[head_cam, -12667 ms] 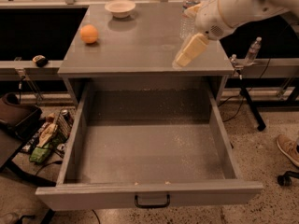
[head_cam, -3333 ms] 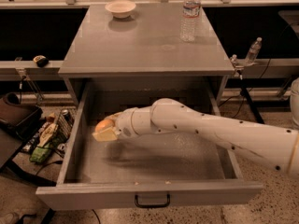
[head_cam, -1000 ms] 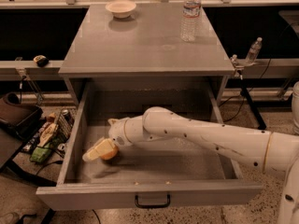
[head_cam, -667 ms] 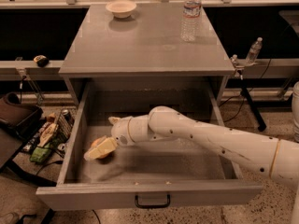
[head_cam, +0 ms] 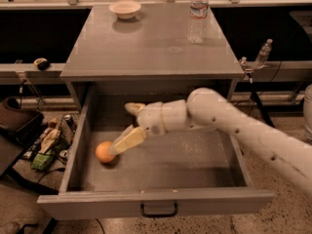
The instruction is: Place orange into top drawer
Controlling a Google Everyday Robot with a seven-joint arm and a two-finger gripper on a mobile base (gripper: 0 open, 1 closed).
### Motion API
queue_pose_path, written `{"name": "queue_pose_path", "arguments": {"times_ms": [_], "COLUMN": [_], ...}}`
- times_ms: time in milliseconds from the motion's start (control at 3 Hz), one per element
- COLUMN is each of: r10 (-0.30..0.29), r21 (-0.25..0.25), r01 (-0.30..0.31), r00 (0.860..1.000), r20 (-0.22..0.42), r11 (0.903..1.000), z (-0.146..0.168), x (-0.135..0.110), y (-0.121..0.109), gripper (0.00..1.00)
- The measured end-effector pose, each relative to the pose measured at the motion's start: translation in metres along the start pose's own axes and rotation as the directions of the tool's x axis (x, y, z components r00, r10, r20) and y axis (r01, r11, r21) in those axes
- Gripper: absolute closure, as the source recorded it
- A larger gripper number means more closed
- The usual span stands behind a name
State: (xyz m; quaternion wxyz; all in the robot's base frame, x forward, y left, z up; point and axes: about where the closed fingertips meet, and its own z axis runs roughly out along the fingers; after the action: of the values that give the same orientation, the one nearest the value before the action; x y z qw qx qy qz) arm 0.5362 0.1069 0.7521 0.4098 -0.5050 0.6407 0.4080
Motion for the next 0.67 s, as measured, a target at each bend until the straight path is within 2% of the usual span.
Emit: {"name": "queue_pose_path", "arguments": {"times_ms": [333, 667], "r10": [-0.048, 0.016], "r21": [-0.005, 0.048], "r01": [0.047, -0.002], "r00": [0.993, 0.954], "r20": [-0.109, -0.3], "r11": [0.9989, 0.9988], "z": [-0.085, -0.147], "x": [-0.017, -0.001], "y": [0.004, 0.01], "gripper": [0.0, 0.0]}}
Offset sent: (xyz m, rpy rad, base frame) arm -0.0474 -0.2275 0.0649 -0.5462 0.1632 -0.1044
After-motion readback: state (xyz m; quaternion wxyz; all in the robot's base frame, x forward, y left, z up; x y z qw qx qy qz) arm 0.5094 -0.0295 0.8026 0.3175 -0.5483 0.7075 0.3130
